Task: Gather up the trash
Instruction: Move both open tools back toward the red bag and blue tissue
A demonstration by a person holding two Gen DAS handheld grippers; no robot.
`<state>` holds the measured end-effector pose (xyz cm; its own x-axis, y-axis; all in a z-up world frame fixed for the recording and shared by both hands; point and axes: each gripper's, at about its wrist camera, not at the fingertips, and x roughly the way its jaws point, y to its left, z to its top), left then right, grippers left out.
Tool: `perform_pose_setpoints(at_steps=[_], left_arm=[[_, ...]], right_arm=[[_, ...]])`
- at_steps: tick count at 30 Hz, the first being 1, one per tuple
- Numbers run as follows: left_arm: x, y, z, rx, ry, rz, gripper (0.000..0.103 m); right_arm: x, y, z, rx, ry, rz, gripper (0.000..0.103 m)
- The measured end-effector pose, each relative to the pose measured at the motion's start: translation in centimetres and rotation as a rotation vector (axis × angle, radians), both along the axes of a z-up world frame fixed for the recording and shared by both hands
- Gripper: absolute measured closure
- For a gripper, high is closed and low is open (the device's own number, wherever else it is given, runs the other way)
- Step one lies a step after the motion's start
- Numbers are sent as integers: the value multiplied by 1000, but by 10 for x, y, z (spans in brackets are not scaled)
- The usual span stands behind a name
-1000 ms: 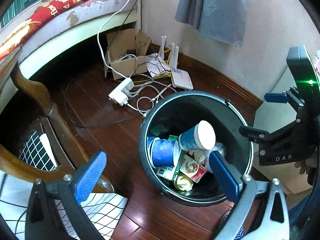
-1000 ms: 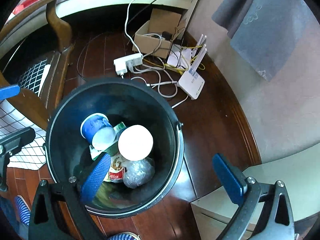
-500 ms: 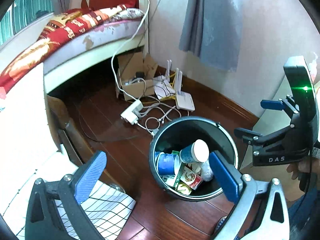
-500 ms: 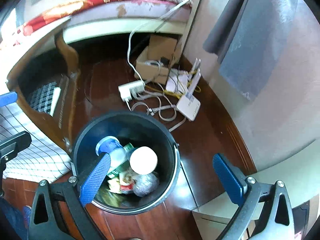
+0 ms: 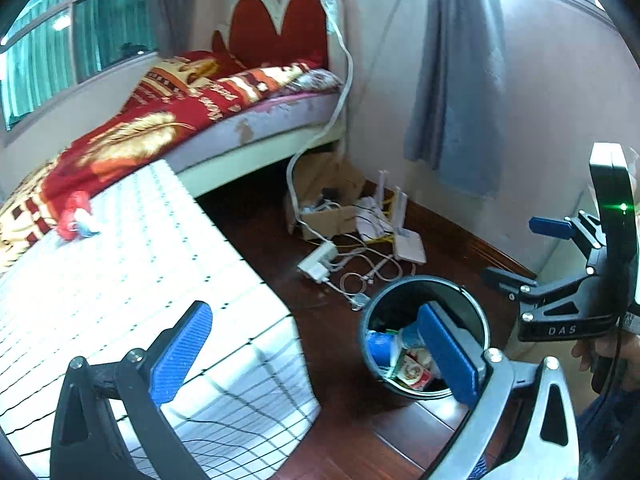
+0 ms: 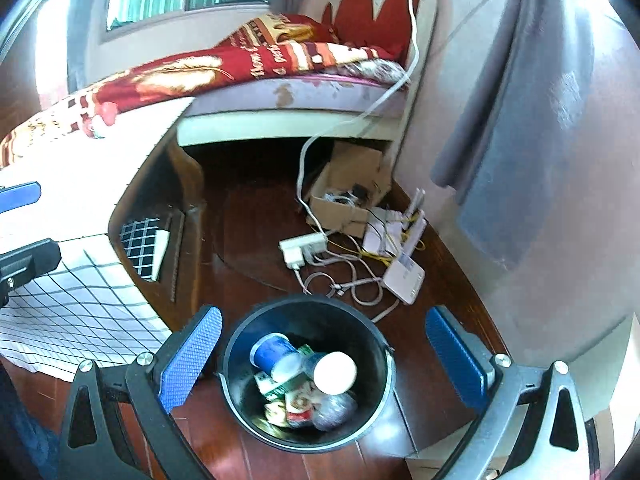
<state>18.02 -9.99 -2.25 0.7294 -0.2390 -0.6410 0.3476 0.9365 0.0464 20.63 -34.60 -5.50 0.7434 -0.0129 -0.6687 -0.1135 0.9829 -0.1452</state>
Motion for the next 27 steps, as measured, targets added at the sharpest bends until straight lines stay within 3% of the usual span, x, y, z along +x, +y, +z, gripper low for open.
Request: perform_pose_setpoints(at_steps=[9,17,20,27], left_arm=[[-2,58,9,-2,-35,111,0],[-2,145,13,-3,-39,276,0],[-3,184,15,-17,-38,341,0],[-3,263,21,-36,-44,480,1]], right_arm=[[13,66,21,15,-56,125,0],[28,140,41,110,-96,275,0],[39,177,45,146,-67,335,0],[56,275,64,88,-44,455,0]])
